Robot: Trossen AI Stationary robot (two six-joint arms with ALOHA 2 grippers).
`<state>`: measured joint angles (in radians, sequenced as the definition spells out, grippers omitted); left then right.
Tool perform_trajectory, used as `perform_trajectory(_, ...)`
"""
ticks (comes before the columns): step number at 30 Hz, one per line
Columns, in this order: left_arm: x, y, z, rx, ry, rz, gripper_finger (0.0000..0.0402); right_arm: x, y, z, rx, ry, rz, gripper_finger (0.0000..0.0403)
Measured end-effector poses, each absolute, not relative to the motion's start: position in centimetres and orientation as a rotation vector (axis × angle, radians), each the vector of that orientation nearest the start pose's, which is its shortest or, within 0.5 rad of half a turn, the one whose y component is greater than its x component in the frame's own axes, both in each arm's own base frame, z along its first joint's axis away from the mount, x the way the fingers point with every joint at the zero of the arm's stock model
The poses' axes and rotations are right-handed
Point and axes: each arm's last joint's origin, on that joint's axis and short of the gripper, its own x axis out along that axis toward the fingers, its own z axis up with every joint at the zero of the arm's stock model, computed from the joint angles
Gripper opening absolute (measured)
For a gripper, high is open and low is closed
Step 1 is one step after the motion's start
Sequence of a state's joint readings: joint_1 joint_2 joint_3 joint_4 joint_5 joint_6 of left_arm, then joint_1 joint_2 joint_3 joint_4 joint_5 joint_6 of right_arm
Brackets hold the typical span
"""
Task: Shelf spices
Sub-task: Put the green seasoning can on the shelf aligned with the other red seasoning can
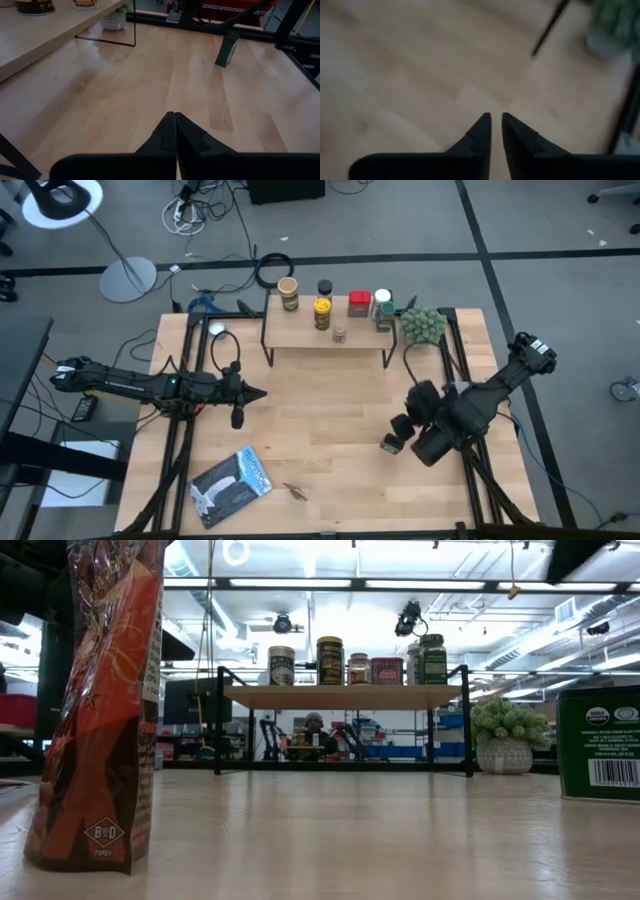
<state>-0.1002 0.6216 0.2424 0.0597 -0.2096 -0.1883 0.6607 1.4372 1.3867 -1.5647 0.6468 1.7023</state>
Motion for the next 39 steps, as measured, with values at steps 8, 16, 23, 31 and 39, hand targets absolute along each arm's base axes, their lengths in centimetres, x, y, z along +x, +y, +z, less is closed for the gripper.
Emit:
perform_trajectory(8, 14.6, -0.9, 19.2, -0.138, 0.304, 0.138, 0.0, 18.0, 13.1, 28.1, 0.562, 1.135, -0.976, 0.0104)
perform_trajectory(16, 14.6, -0.9, 19.2, -0.145, 0.308, 0.131, 0.0, 17.2, 14.5, 21.9, 0.64, 1.071, -0.808, 0.004)
perform_trajectory(23, 14.6, -0.9, 19.2, -0.141, 0.308, 0.13, 0.0, 14.5, 13.9, 17.4, 0.754, 1.029, -0.757, 0.0007)
perform_trajectory(31, 14.6, -0.9, 19.2, -0.164, 0.304, 0.133, 0.0, 16.4, 13.8, 14.5, 0.84, 0.951, -0.574, 0.0002)
perform_trajectory(39, 14.6, -0.9, 19.2, -0.163, 0.304, 0.132, 0.0, 19.2, 15.2, 15.7, 0.827, 0.85, -0.23, 0.0001)
